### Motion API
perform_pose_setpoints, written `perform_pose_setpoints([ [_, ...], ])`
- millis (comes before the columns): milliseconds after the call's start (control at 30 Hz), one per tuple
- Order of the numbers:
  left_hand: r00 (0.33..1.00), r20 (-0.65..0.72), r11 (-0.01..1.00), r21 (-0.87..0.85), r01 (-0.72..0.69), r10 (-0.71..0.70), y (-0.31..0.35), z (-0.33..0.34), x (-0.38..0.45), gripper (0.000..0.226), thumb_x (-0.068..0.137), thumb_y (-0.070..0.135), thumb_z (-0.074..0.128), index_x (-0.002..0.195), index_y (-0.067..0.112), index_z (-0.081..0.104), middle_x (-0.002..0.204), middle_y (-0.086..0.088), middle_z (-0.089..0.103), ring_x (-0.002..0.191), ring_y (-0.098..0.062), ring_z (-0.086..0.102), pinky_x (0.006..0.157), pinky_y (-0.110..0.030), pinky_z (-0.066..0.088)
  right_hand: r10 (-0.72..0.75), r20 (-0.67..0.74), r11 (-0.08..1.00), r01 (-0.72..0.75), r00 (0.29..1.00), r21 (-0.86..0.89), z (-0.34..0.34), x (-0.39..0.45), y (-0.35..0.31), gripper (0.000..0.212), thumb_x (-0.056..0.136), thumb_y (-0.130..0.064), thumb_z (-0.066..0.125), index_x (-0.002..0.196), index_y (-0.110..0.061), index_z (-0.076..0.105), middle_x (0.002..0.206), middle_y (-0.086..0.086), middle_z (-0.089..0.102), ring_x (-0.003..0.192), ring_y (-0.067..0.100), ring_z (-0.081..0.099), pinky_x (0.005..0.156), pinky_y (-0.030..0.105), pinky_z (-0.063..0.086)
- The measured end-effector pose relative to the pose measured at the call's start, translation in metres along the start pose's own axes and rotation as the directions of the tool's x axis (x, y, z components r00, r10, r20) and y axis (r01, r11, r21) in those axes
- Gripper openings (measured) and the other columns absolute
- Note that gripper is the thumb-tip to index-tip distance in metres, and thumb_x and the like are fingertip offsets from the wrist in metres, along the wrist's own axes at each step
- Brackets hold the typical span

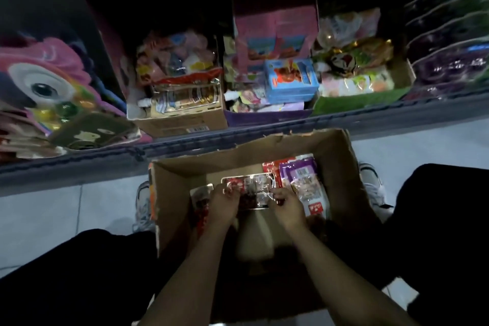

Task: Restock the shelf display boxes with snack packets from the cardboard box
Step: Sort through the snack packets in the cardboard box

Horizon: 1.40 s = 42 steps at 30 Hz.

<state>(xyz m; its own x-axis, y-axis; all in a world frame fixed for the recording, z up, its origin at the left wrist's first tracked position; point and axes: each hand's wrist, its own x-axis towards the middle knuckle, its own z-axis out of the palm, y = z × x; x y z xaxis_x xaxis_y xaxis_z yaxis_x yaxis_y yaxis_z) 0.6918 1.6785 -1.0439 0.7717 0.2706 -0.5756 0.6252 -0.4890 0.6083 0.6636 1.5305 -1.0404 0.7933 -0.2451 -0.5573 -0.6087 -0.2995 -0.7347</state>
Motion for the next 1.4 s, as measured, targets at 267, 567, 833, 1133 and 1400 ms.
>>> perform_pose_setpoints([
  [267, 0.99, 0.042, 0.99, -0.045, 0.135, -0.133, -0.023, 0.008, 0.02, 0.018, 0.091, 0.019, 0.058, 0.099, 0.003, 0.062, 0.102, -0.017, 0.065, 0.099, -0.028, 0.058, 0.082, -0.026, 0.038, 0.214, 0.105, 0.975, -0.207, 0.971, -0.078, 0.015, 0.028, 0.033, 0.035, 0.081, -0.019, 0.069, 0.113, -0.008, 0.062, 0.1, 0.011, 0.068, 0.093, 0.025, 0.062, 0.086, 0.033, 0.048],
  [567, 0.958, 0.028, 0.922, -0.263, 0.283, -0.286, -0.038, 0.016, 0.031, 0.026, 0.087, 0.025, 0.064, 0.108, 0.009, 0.064, 0.109, -0.01, 0.066, 0.105, -0.027, 0.059, 0.099, -0.038, 0.044, 0.237, 0.11, 0.972, -0.236, 0.965, -0.02, 0.015, 0.036, 0.027, 0.033, 0.085, -0.025, 0.067, 0.114, -0.01, 0.065, 0.107, 0.007, 0.067, 0.1, 0.02, 0.06, 0.088, 0.027, 0.044],
  [833, 0.926, 0.021, 0.793, -0.509, 0.334, -0.377, -0.016, -0.004, 0.013, 0.03, 0.082, 0.013, 0.071, 0.109, 0.004, 0.061, 0.109, -0.014, 0.064, 0.101, -0.033, 0.062, 0.085, -0.04, 0.052, 0.299, 0.03, 0.928, -0.298, 0.954, 0.225, 0.002, 0.026, 0.012, 0.024, 0.082, -0.008, 0.069, 0.103, 0.003, 0.064, 0.082, 0.008, 0.062, 0.071, 0.017, 0.058, 0.065, 0.021, 0.047],
  [1133, 0.989, 0.037, 0.854, -0.5, 0.144, -0.145, 0.035, -0.037, -0.03, 0.022, 0.075, 0.022, 0.078, 0.083, 0.006, 0.065, 0.084, -0.014, 0.07, 0.08, -0.031, 0.067, 0.07, -0.045, 0.058, 0.162, -0.005, 0.907, -0.147, 0.987, 0.395, -0.039, -0.013, -0.048, 0.011, 0.086, -0.015, 0.065, 0.082, -0.004, 0.066, 0.07, 0.015, 0.062, 0.065, 0.024, 0.058, 0.069, 0.035, 0.054],
  [1400, 0.999, -0.006, 0.866, -0.498, -0.049, 0.053, 0.105, -0.076, -0.11, 0.052, 0.081, 0.038, 0.071, 0.117, 0.012, 0.044, 0.095, 0.004, 0.059, 0.082, -0.011, 0.059, 0.068, -0.023, 0.049, -0.017, 0.003, 0.847, 0.012, 1.0, 0.532, -0.102, -0.074, -0.123, 0.015, 0.086, -0.027, 0.066, 0.075, -0.017, 0.069, 0.082, 0.005, 0.071, 0.082, 0.022, 0.063, 0.067, 0.031, 0.048],
])
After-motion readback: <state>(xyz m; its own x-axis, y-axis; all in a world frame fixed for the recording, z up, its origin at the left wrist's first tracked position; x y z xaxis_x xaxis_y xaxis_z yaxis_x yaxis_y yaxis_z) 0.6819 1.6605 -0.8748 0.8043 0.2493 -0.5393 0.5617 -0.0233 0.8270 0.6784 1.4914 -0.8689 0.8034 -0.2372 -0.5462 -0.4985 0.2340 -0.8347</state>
